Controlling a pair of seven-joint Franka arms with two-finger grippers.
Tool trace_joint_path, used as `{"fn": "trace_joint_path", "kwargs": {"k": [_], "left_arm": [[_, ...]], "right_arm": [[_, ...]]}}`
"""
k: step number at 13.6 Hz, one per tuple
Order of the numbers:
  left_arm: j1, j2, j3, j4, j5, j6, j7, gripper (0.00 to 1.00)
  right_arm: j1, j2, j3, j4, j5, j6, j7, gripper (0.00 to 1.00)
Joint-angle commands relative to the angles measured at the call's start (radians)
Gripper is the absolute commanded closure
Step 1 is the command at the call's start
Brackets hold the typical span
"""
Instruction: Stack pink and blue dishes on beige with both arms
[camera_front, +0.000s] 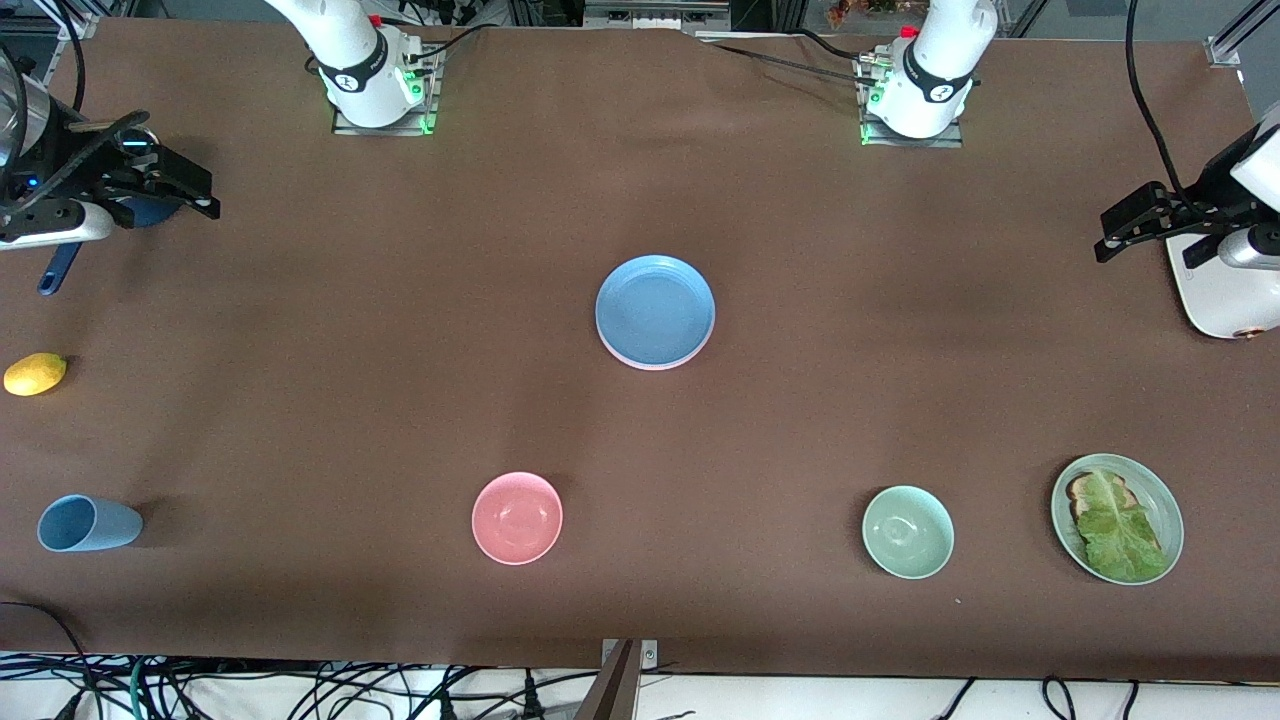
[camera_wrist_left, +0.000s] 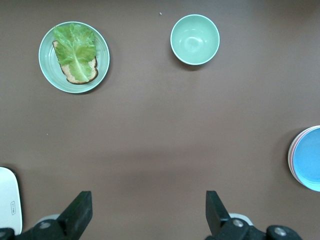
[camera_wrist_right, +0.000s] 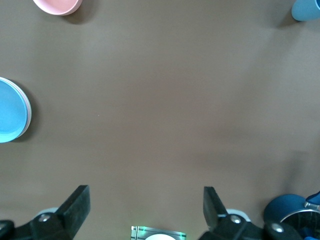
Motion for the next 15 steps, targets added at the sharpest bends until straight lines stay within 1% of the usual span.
{"fn": "trace_joint_path", "kwargs": {"k": [1,3,5,15], "left_arm": [[0.002,0.012,0.002,0.025,-0.009,-0.01,0.013,0.0],[0.002,0.01,0.002,0.025,-0.009,-0.01,0.013,0.0],[0.002,0.01,0.002,0.025,-0.009,-0.01,0.013,0.0],[0.002,0.01,0.002,0.025,-0.009,-0.01,0.012,0.0]], "right_arm": [[-0.014,0.009,0.01,0.028,-0.017,-0.024,0.016,0.0],[-0.011,0.013,0.011,0.028,-0.066,-0.025,0.017,0.0],[-0.011,0.01,0.011,0.028,-0.086,-0.027,0.014,0.0],[0.0,0.021,0.019,0.028,-0.086,-0.019,0.022,0.0]]}}
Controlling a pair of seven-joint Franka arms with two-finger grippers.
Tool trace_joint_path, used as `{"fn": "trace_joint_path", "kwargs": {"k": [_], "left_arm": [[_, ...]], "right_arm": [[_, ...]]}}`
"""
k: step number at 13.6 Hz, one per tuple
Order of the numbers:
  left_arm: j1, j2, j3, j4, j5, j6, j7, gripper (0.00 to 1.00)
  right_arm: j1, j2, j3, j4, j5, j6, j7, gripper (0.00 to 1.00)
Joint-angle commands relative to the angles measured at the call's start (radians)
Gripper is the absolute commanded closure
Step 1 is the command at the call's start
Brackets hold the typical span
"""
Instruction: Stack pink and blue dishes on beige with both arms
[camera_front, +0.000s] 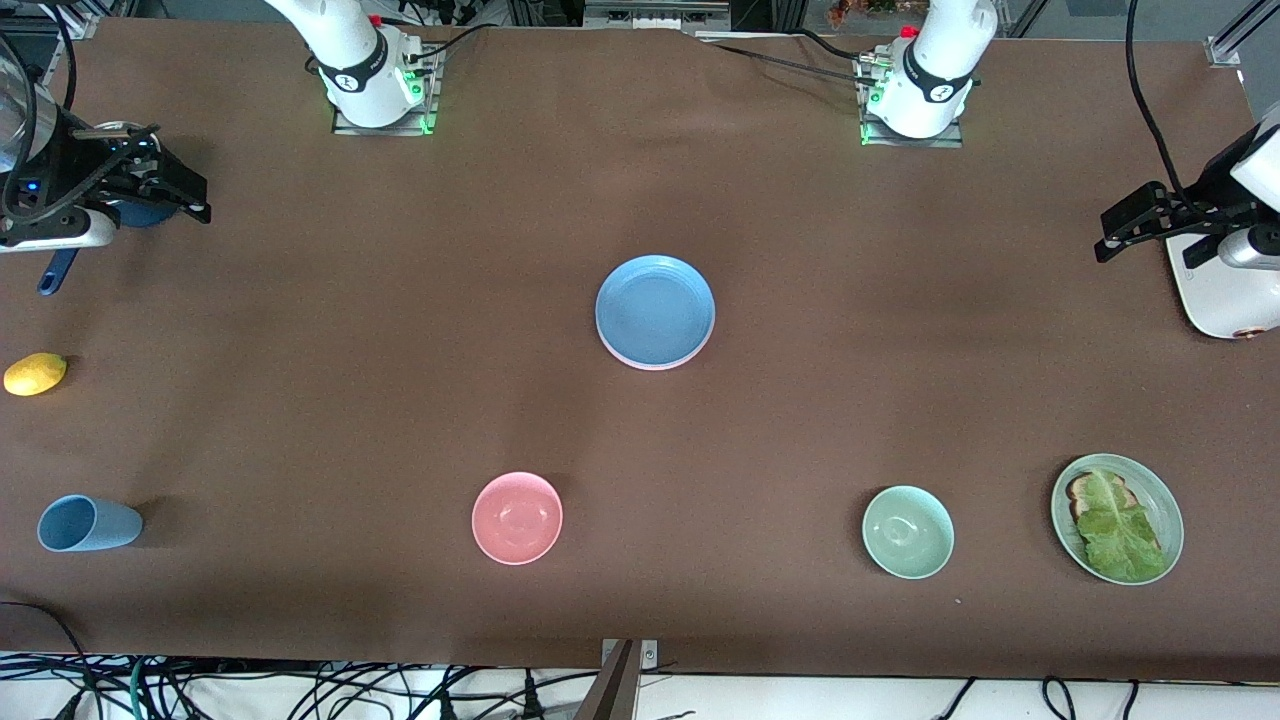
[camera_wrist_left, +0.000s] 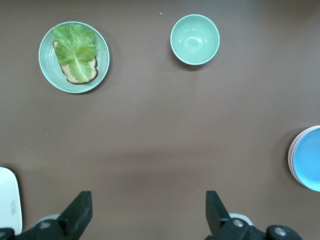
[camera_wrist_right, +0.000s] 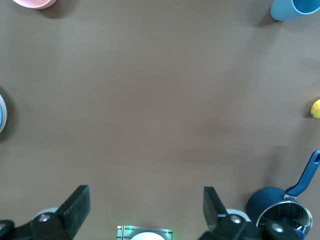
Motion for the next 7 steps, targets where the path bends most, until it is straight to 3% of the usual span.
{"fn": "trace_joint_path", "kwargs": {"k": [1,7], "left_arm": [[0.002,0.011,0.002,0.025,-0.009,-0.01,0.01,0.0],[0.002,0.01,0.002,0.025,-0.01,-0.01,0.01,0.0]], "right_arm": [[-0.003,0.013,0.008,0.03,-0.012,-0.018,0.017,0.0],[-0.003,0.013,0.008,0.037,-0.008,-0.021,0.02,0.0]]}}
